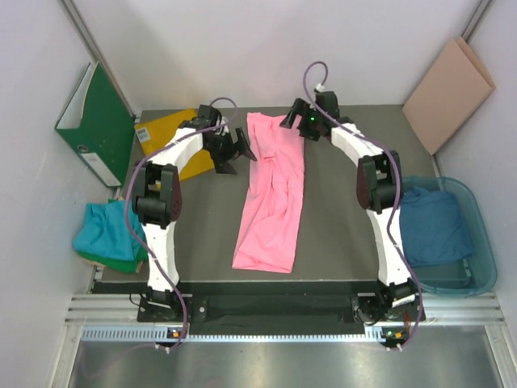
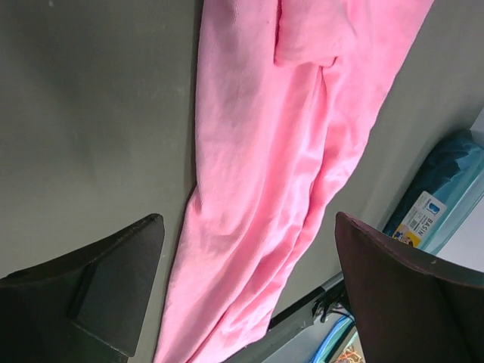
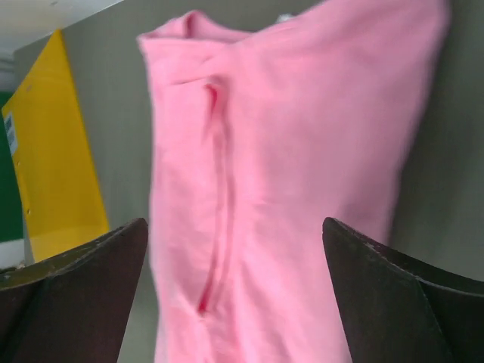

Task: Fold and stack the t-shirts
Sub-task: Rotate the tshirt 90 degrees

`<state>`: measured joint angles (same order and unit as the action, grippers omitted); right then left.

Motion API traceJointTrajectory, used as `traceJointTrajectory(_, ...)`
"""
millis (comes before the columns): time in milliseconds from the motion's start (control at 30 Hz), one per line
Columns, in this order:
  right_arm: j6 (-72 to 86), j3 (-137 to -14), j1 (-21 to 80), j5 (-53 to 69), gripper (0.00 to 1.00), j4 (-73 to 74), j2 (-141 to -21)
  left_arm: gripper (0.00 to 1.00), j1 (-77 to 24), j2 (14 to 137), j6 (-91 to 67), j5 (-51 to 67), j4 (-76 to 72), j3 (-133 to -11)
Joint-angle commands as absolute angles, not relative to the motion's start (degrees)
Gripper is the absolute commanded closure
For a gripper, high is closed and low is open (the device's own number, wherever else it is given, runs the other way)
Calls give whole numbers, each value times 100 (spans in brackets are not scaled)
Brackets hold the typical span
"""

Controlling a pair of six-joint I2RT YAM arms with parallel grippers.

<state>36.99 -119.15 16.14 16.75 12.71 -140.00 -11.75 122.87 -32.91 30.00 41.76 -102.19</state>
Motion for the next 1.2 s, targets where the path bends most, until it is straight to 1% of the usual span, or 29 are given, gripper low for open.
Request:
traceJointTrajectory(0,3190,-12524,2091,1617,8,1722,-13596,1,-1195,12568,-3261,2989,4078,-10643)
traceJointTrajectory(33,3225,-12542,2135,1678,31,1723,-13640,1,-1195,12612,-3252,2962,4035,-10818)
traceJointTrajectory(67,3330,-12490,2144,1714,43,1705,-13658,1,-1195,12760,-3226,2927,4017,-10950)
traceJointTrajectory(100,3392,-12437,2153,1775,73,1609,-13684,1,-1195,12840,-3217,2901,4034,-11108)
traceJointTrajectory(133,3436,-12393,2145,1819,81,1600,-13702,1,-1195,12928,-3191,2883,4043,-11466)
traceJointTrajectory(167,3497,-12375,2136,1811,85,1600,-13720,1,-1195,13129,-3190,2874,4060,-11652)
traceJointTrajectory(200,3507,-12358,2144,1819,87,1600,-13772,1,-1195,13218,-3190,2874,4052,-11828)
traceJointTrajectory(233,3524,-12357,2153,1785,87,1608,-13799,1,-1204,13297,-3225,2865,4043,-12143)
traceJointTrajectory(333,3568,-12366,2145,1697,85,1565,-13913,1,-1204,13605,-3392,2962,3911,-12575)
traceJointTrajectory(433,3577,-12401,2145,1521,83,1494,-14010,1,-1213,13737,-3524,3111,3876,-12656)
traceJointTrajectory(467,3586,-12436,2145,1486,80,1459,-14045,1,-1213,13729,-3516,3120,3867,-12613)
traceJointTrajectory(500,3603,-12463,2136,1468,65,1442,-14106,1,-1222,13694,-3498,3120,3867,-12560)
traceJointTrajectory(533,3604,-12576,2144,1450,57,1450,-14167,1,-1222,13659,-3463,3129,3867,-12420)
traceJointTrajectory(667,3682,-12963,2153,1591,56,1433,-14519,1,-1222,13369,-3366,3120,3788,-12024)
traceJointTrajectory(800,3718,-13061,2180,1600,48,1398,-14712,1,-1222,13272,-3340,3111,3762,-11795)
traceJointTrajectory(1000,3770,-13061,2180,1626,44,1310,-14879,1,-1222,13245,-3313,3129,3823,-11804)
traceJointTrajectory(1167,3902,-13061,2180,1758,46,1239,-14941,1,-1222,13236,-3296,3111,3885,-11716)
